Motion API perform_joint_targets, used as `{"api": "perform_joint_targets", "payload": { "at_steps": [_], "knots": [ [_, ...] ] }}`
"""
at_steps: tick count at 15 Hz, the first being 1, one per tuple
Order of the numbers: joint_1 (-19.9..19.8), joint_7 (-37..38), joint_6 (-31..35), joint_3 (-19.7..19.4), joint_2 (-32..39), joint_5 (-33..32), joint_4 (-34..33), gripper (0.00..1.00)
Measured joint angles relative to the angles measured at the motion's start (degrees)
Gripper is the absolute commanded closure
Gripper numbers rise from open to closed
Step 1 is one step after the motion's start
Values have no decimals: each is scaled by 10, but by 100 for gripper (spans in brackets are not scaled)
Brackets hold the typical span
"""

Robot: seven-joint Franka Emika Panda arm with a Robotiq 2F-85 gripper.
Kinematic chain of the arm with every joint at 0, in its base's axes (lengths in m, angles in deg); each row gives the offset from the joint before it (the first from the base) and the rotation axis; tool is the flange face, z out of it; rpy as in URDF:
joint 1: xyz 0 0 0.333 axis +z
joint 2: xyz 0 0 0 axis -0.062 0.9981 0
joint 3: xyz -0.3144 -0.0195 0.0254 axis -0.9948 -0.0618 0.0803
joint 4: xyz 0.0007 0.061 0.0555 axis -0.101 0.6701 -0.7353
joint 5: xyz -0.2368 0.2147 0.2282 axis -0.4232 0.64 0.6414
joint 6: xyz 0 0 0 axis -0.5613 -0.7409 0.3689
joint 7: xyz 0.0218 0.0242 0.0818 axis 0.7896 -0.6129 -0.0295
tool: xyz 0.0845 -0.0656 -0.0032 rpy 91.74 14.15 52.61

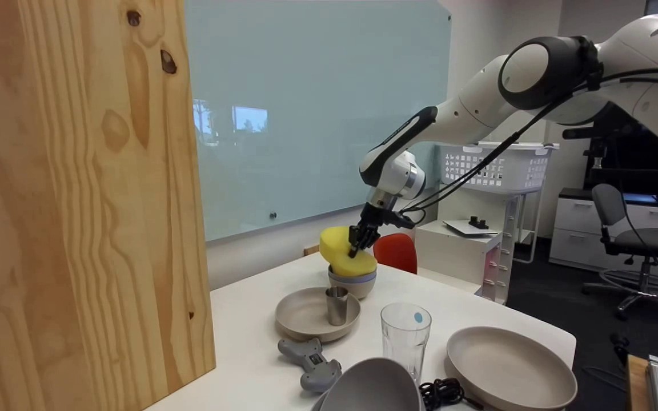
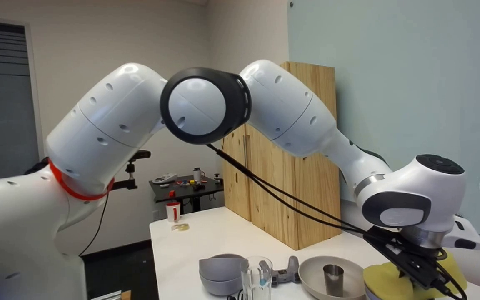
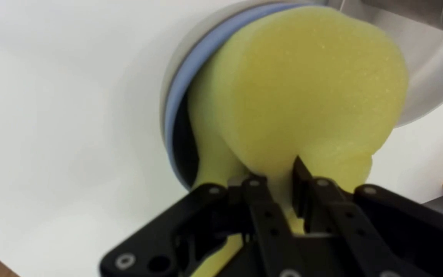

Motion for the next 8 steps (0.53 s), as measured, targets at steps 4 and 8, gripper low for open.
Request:
{"api": "perform_joint_targets", "payload": {
  "at_steps": [4,8],
  "knots": [
    [4,-4,-26,-11,0,-9,-6,95],
    [10,-4,-64,-42,-10,-29,-7,95]
  ]
}}
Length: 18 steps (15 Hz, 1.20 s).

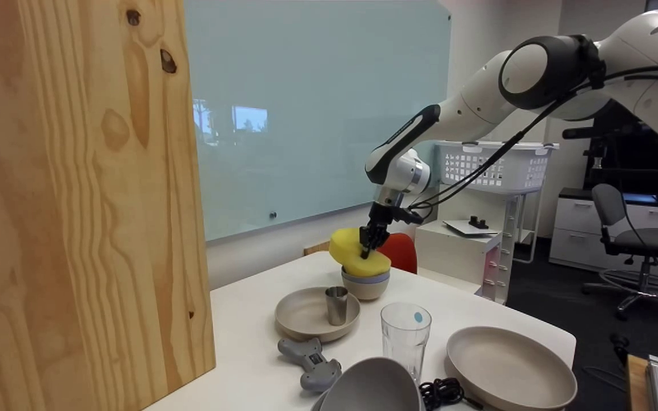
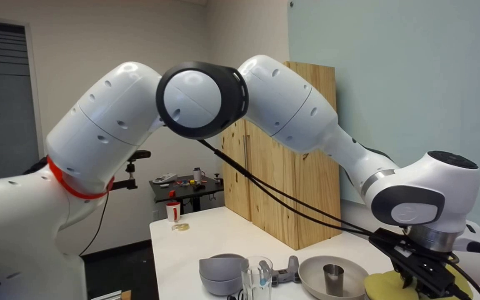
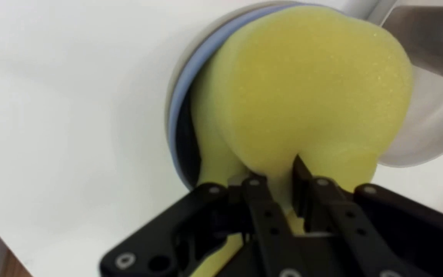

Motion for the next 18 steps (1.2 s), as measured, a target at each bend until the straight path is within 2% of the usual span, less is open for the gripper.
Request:
{"api": "perform_joint_targets", "payload": {
  "at_steps": [7,14,15,16,18],
  "knots": [
    [3,1,-37,-65,-26,-36,17,95],
    [12,3,-31,-77,-45,-41,49,95],
    [13,3,-24,-77,-47,-41,53,82],
    [15,3,-18,-77,-48,-41,56,55],
    [18,3,-7,-77,-51,-41,64,55]
  ]
}}
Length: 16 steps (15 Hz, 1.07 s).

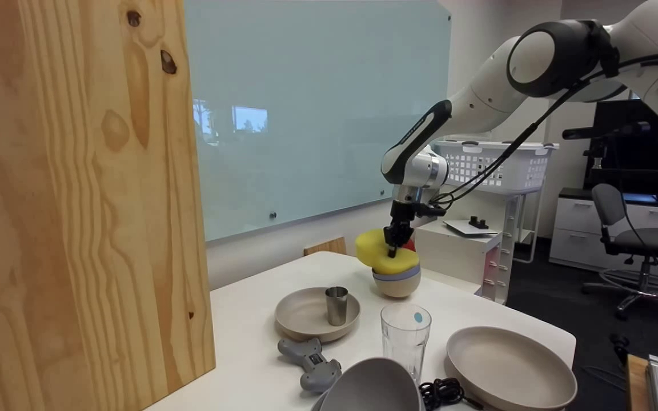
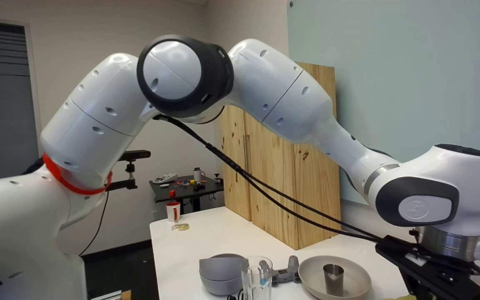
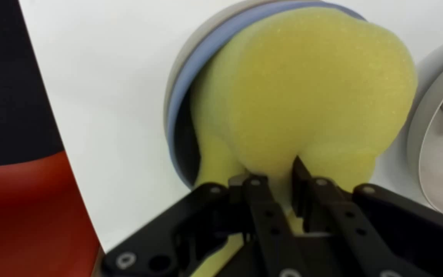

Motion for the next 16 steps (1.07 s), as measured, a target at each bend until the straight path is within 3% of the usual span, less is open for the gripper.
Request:
{"api": "perform_joint_targets", "payload": {
  "at_steps": [8,16],
  "knots": [
    [1,21,5,-2,-3,0,4,0],
    [20,111,-64,-19,-58,0,-14,0]
  ]
}}
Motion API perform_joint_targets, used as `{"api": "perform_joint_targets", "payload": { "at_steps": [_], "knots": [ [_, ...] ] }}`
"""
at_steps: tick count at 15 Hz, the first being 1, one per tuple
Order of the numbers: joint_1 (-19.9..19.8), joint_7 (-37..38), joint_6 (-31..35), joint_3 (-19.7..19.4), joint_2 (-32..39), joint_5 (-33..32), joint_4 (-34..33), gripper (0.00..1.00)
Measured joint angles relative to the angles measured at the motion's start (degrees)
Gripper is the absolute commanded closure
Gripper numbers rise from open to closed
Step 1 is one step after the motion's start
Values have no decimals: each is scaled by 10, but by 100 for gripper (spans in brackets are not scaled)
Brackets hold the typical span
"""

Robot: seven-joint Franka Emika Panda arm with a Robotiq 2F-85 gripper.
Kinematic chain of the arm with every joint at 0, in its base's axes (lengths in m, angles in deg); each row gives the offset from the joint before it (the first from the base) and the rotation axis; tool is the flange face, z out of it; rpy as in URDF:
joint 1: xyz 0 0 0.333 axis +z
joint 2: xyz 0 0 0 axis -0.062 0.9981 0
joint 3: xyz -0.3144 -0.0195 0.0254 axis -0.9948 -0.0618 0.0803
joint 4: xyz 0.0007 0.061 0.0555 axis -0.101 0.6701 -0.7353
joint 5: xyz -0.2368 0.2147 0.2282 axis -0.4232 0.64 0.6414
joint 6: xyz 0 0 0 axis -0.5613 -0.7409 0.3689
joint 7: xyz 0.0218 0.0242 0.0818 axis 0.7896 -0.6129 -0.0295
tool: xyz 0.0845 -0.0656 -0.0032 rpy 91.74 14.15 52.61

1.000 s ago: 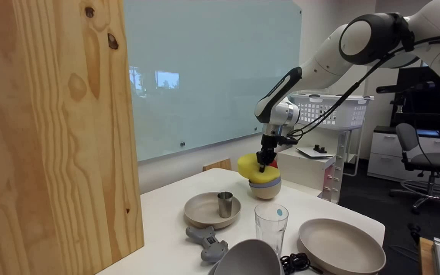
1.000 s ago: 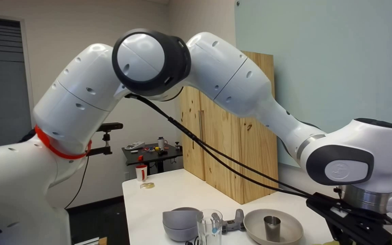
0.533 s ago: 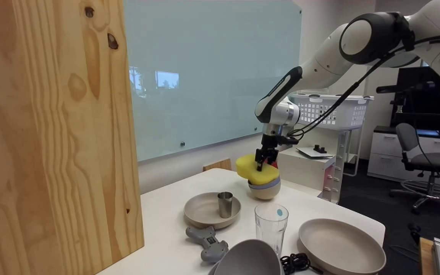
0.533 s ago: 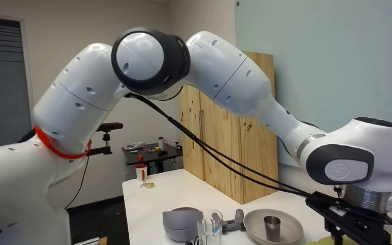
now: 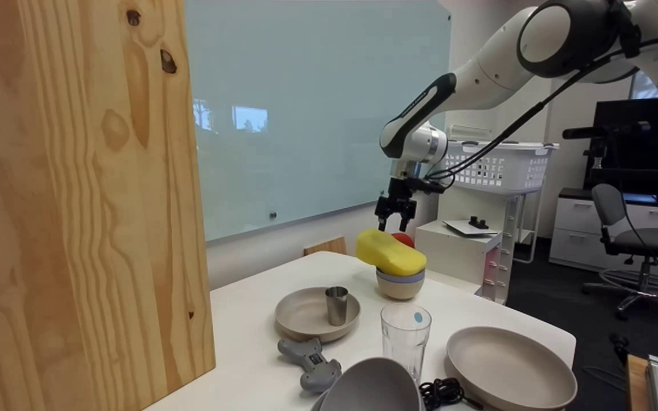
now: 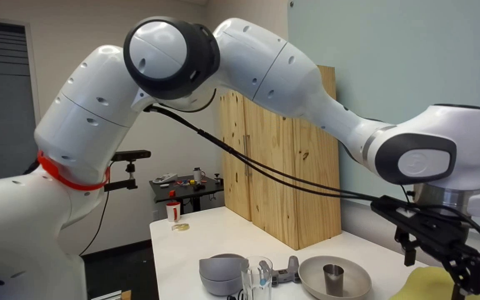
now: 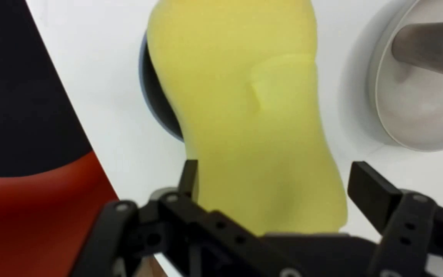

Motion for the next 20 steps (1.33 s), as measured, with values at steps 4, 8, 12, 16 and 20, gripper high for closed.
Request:
{"api": "perform_joint_targets", "payload": {
  "at_steps": [4,8,12,16,20],
  "knots": [
    [10,40,-104,-4,-50,0,-4,0],
    [31,59,-157,-10,-85,0,28,0],
    [54,56,-161,-10,-110,0,76,0],
    [62,57,-161,-12,-115,0,82,0],
    [62,57,-161,-14,-115,0,81,0]
  ]
}}
